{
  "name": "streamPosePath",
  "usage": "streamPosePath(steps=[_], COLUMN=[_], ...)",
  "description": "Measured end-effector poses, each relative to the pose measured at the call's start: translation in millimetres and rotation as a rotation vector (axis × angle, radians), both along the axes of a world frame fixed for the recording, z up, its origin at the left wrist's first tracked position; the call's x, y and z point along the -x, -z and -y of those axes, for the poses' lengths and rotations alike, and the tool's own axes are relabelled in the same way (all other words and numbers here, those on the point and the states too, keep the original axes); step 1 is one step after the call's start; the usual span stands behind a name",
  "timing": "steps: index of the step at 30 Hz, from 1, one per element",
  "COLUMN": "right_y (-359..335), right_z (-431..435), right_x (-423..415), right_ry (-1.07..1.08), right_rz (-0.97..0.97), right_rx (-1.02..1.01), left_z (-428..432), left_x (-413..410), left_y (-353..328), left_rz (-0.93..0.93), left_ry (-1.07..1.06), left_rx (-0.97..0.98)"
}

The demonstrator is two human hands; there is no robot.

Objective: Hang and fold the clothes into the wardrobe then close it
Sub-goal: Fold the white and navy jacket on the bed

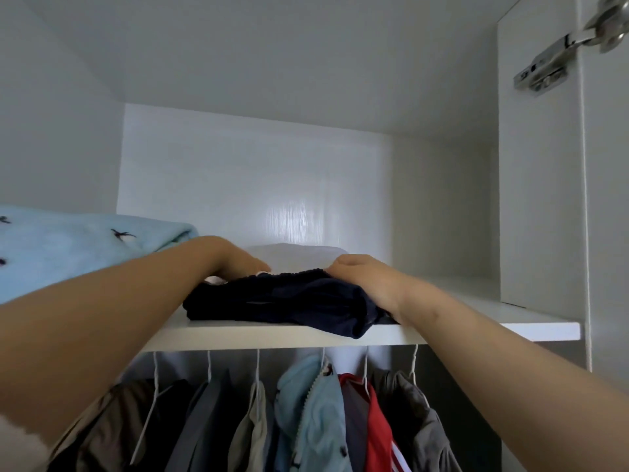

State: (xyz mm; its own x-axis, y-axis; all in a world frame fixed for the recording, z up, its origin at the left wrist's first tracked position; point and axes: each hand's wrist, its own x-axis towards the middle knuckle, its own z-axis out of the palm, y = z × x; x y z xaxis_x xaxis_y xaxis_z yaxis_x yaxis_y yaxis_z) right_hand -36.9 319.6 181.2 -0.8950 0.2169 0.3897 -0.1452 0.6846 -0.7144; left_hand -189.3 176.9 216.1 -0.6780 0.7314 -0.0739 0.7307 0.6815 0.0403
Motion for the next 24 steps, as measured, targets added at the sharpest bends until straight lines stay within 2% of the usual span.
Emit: streamPosePath(steps=[1, 3, 4, 7, 12, 14, 16, 18, 19, 21, 23, 24], right_y=[-1, -3, -4, -6, -11, -12, -12, -11, -10, -10, -10, -9], right_z=[4, 11, 15, 31, 50, 48, 46, 45, 45, 48, 52, 54], right_x=[5, 17, 23, 47, 79, 79, 77, 78, 79, 80, 79, 76], right_ry=[-0.008, -0.023, -0.024, 0.002, 0.026, -0.021, -0.059, -0.005, 0.06, 0.08, -0.065, -0.102], right_rz=[0.017, 0.05, 0.064, 0.102, 0.148, 0.161, 0.168, 0.084, -0.002, -0.097, 0.036, 0.121], right_rx=[-0.033, -0.072, -0.08, -0.21, -0.39, -0.367, -0.313, -0.344, -0.372, -0.314, -0.186, -0.2], left_z=[4, 16, 23, 43, 64, 65, 66, 67, 68, 70, 69, 68], left_x=[-3, -9, -13, -19, -19, -17, -18, -11, -7, 0, 4, 6], left_y=[-5, -11, -10, 7, 27, 30, 29, 29, 29, 28, 27, 26], left_rz=[0.0, 0.139, 0.159, -0.027, -0.258, -0.264, -0.372, -0.561, -0.594, -0.479, -0.337, -0.29], left_ry=[-0.018, 0.029, 0.058, 0.02, -0.042, -0.056, -0.059, -0.107, -0.151, -0.242, -0.289, -0.289], left_rx=[-0.077, -0.316, -0.368, -0.239, -0.195, -0.218, -0.243, -0.28, -0.271, -0.18, -0.071, -0.059])
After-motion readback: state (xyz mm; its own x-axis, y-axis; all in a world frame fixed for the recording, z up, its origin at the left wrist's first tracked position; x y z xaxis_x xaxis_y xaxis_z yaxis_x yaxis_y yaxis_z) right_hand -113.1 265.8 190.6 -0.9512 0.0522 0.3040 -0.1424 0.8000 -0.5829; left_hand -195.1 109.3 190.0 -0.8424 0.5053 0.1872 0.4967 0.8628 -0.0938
